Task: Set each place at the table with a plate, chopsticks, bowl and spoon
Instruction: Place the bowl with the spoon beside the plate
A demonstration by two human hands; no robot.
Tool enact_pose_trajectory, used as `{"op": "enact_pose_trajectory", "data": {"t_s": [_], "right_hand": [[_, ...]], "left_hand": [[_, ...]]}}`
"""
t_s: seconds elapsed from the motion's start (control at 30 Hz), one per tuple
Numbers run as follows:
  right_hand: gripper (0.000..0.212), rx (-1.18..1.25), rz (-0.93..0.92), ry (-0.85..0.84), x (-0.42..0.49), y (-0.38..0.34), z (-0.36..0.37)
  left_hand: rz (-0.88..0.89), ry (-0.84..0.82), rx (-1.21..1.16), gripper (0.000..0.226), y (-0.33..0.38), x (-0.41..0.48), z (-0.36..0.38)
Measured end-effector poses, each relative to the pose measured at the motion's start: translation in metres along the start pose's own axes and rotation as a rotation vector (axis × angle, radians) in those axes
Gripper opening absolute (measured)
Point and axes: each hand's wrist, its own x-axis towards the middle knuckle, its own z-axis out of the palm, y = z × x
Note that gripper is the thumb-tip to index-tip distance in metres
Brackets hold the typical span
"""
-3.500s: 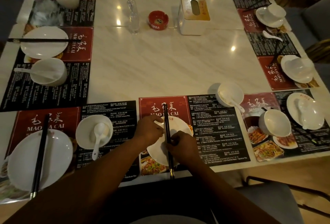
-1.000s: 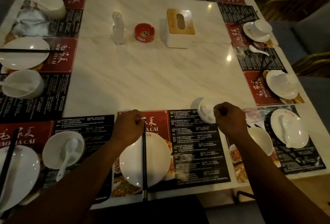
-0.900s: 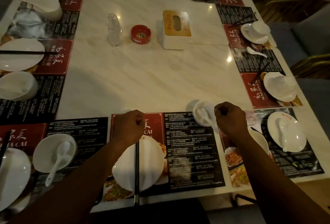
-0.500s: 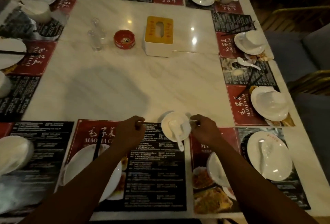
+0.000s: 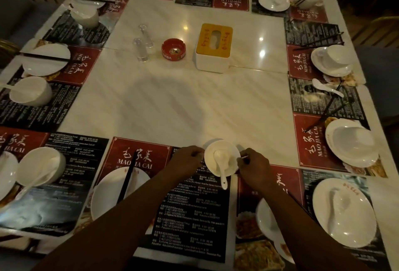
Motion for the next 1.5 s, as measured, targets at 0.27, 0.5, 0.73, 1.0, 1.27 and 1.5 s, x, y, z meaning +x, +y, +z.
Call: {"op": "enact_pose_trajectory", "data": {"t_s": [0.27,0.5,0.73,1.0,1.27,1.5], "right_hand": [[0.004,0.059,-0.050,-0.013,-0.037,-0.031,0.030],[0.006,0.096,0.029,0.003,-0.081,-0.057,0.073],[0.008,0.167,0.154,0.077,-0.112,-0.058,0.097],[0.010,0.214,0.193,0.096,-0.120,-0.068,0.103],[0.009,0.201,0.216,0.084,-0.123,-0.073,0.102],[0.042,0.708,0.560,-0.192,-0.142,-0.080,0.106]], "left_hand": [[0.060,0.031,0.037,0.022,-0.014,-0.022,-0.044],[0.011,-0.072,0.026,0.024,-0.045,-0.040,-0.086],[0.075,-0.136,0.049,0.032,-0.060,-0.046,-0.087],[0.045,-0.132,-0.012,0.029,-0.073,-0.043,-0.090],[0.022,-0.148,-0.072,0.033,-0.074,-0.047,-0.089],[0.028,-0.170,-0.076,0.036,-0.081,-0.046,-0.084]]}}
